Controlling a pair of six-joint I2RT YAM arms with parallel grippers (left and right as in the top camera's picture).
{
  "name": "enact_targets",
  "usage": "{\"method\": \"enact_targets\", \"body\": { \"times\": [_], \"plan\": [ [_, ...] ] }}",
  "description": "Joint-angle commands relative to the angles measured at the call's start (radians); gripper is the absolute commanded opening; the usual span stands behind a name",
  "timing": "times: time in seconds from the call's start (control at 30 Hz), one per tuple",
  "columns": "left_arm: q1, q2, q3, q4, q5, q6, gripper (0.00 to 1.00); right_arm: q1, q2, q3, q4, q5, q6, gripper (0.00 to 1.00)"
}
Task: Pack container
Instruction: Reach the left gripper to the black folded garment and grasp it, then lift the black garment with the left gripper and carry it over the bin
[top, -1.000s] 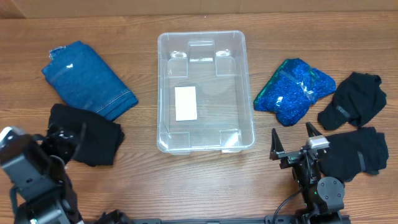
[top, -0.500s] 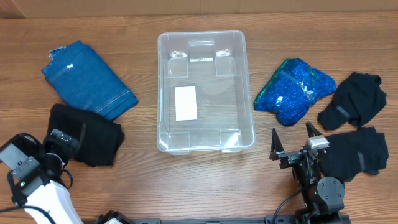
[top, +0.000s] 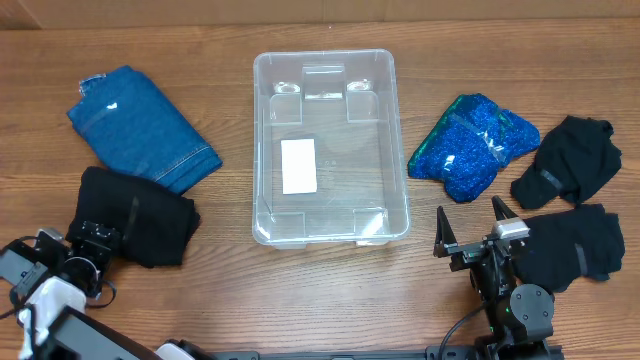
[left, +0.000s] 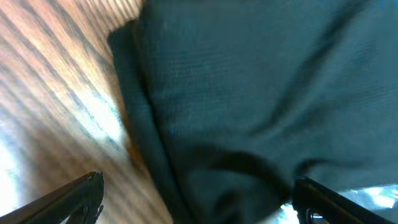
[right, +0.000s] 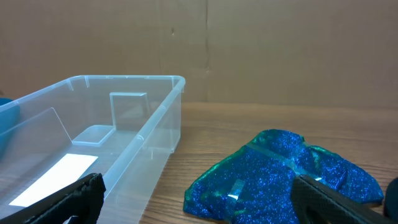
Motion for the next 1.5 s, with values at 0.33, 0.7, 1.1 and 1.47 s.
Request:
{"method": "enact_targets", "body": {
  "times": [0.33, 0.7, 1.1, 1.47],
  "plan": [
    [-0.134, 0.305, -0.008, 0.254, 0.169, -0.015, 0.72, 0.0, -0.003, -0.01, 0.006, 0.01, -0.003, 1.0],
    [-0.135, 0.238, 0.01, 0.25, 0.319, -0.137, 0.04, 0.0, -0.003, -0.01, 0.006, 0.01, -0.003, 1.0],
    [-0.134, -0.504, 0.131, -0.132, 0.309, -0.241, 0.04, 0.0, -0.003, -0.01, 0.006, 0.01, -0.003, 1.0],
    [-0.459, -0.562, 0.42, -0.085, 0.317, -0.516, 0.04, 0.0, -0.003, -0.01, 0.006, 0.01, -0.003, 1.0]
  ]
}}
